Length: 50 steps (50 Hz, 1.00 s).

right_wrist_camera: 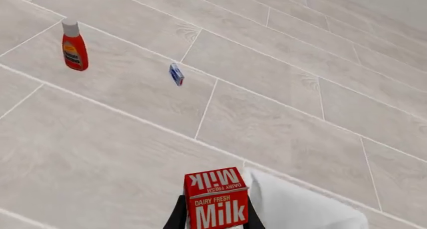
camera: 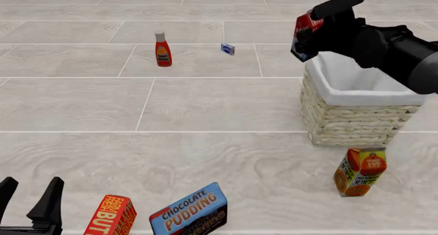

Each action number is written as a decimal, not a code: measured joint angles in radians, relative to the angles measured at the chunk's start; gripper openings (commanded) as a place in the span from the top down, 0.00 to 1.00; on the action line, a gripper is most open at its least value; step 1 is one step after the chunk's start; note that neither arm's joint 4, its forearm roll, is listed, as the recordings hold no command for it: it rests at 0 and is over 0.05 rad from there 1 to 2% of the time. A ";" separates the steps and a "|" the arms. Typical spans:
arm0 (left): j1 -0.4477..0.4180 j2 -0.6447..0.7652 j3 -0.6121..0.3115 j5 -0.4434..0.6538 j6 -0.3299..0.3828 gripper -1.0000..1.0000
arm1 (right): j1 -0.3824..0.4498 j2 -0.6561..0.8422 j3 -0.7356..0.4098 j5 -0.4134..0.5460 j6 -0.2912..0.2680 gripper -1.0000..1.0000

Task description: Pick the milk and place it in the basket.

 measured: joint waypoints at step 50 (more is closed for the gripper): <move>0.000 0.000 0.000 0.000 0.000 0.00 | -0.250 0.021 0.050 -0.022 -0.034 1.00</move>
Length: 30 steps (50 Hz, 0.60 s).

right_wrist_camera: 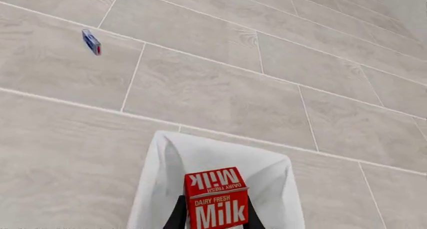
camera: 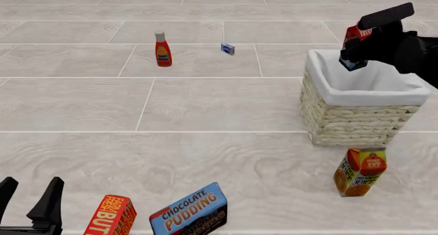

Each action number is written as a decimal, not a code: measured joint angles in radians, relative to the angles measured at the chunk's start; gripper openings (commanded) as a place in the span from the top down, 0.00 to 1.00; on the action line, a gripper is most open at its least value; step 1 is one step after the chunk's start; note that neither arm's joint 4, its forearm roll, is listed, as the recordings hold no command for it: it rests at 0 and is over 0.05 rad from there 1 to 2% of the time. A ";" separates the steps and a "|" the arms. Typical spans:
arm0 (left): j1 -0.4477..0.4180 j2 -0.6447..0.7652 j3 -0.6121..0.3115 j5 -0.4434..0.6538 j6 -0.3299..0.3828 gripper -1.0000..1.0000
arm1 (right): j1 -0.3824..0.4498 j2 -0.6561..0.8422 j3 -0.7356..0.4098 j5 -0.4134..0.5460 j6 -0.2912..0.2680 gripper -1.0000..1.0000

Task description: Pick the milk and place it in the basket.

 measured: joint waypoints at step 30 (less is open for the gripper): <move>0.000 0.000 0.000 0.000 0.000 0.00 | -0.055 0.101 0.004 -0.023 0.011 1.00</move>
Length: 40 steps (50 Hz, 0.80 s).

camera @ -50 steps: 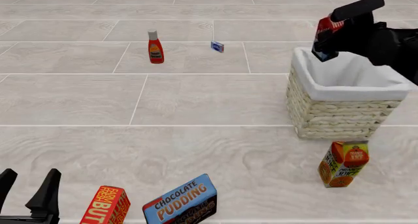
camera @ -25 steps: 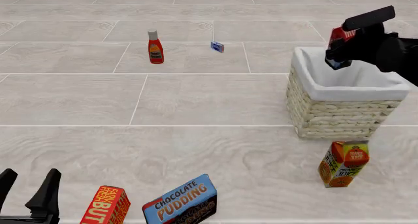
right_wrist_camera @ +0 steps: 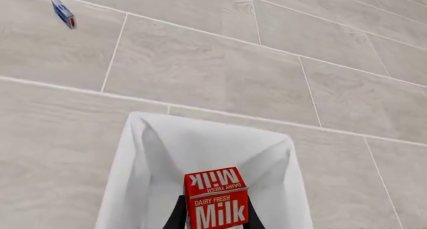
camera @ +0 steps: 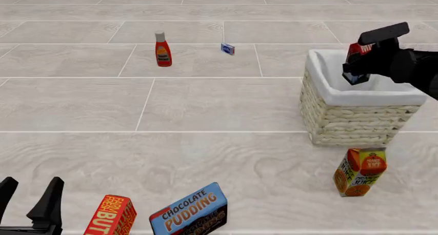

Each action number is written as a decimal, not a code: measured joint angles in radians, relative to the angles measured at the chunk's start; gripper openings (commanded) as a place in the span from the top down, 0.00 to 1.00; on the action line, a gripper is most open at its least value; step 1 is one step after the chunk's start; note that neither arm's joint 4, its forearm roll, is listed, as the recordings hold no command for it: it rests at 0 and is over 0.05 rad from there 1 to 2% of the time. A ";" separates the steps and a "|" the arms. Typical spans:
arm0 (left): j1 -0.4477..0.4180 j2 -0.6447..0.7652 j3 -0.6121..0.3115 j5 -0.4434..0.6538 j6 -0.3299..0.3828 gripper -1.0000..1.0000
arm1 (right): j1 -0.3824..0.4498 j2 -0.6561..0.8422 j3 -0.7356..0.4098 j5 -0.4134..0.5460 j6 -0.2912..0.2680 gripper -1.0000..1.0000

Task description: Pick the milk and place it in the basket.

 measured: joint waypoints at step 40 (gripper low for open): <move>0.000 0.000 0.000 0.000 0.000 0.00 | -0.030 0.150 -0.105 0.057 -0.004 1.00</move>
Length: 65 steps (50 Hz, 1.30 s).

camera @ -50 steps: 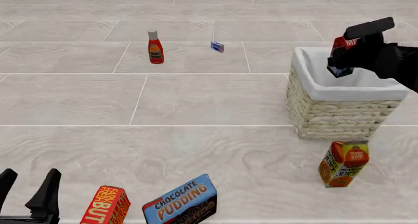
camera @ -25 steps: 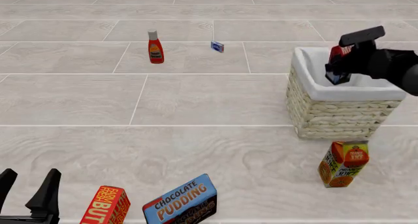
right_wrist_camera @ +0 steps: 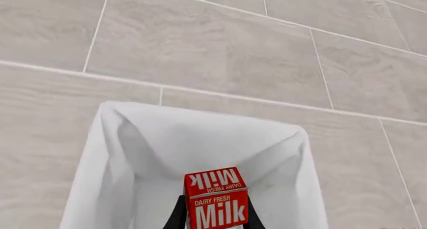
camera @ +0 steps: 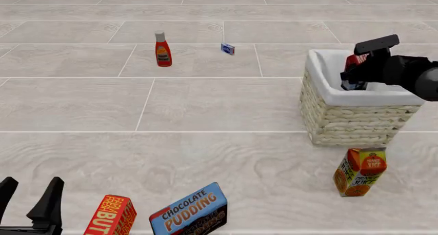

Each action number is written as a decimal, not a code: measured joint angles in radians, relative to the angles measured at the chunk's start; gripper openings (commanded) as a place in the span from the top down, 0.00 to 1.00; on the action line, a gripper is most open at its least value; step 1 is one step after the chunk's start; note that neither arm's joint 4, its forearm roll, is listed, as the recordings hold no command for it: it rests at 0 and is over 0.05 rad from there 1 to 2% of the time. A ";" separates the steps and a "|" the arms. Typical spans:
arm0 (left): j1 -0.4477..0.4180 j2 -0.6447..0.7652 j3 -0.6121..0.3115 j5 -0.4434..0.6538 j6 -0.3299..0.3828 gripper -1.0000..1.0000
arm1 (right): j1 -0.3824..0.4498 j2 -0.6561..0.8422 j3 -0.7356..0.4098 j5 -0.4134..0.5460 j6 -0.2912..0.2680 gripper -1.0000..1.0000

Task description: Pick the milk and place it in the basket.

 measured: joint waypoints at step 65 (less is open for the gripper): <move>0.000 0.000 0.000 0.000 0.000 0.00 | -0.006 0.028 -0.027 0.005 0.026 0.00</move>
